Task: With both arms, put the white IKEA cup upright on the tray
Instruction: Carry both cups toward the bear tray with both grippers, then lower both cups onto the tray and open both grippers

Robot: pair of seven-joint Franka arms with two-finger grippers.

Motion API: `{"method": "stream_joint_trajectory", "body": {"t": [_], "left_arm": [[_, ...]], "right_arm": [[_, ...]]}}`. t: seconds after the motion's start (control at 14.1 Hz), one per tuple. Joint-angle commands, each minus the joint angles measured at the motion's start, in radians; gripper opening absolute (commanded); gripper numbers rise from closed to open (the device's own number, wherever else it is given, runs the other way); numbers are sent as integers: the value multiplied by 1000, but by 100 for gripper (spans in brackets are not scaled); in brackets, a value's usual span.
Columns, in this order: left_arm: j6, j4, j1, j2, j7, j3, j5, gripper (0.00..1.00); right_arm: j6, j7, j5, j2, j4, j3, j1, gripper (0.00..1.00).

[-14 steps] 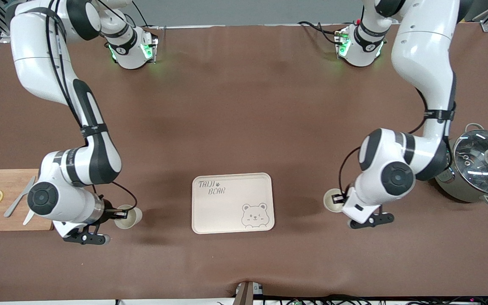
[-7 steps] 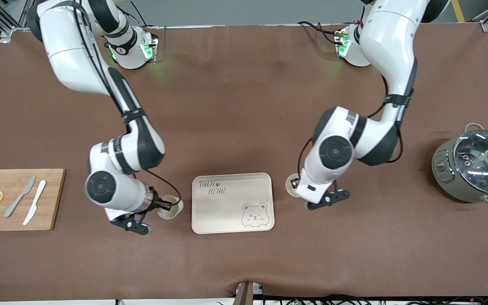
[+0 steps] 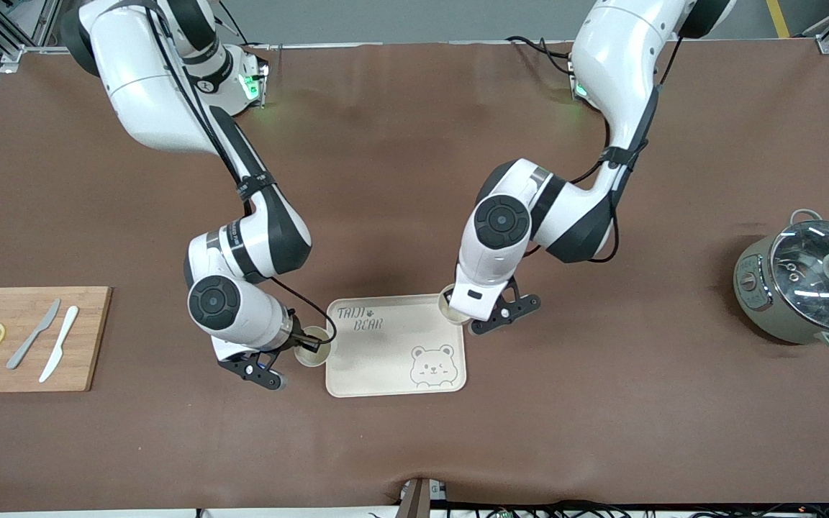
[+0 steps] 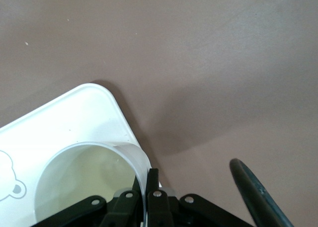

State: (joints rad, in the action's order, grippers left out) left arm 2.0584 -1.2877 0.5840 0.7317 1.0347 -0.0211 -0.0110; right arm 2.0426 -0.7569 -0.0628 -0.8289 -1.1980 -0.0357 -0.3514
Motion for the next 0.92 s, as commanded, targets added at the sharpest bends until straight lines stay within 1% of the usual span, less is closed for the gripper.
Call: {"method": "stream_joint_trajectory", "body": {"t": [0.0,0.36,0.57,0.85], "left_arm": [[32,10,17,34,44,10,3,0],[103,10,40,86,79,12,0,0],[112,8,54,113,84,10,-1,0],[118,1,63,124,94,12,-3,0]], "right_arm": [[36,-42,-23,-10,-3,10,-24,0],[142,-74,-28,-36,-28,10,-58,0],[146,-74,-23,-52,-28,11,-60,0],[165,-74,-25,-65,-28,11,-64,0]]}}
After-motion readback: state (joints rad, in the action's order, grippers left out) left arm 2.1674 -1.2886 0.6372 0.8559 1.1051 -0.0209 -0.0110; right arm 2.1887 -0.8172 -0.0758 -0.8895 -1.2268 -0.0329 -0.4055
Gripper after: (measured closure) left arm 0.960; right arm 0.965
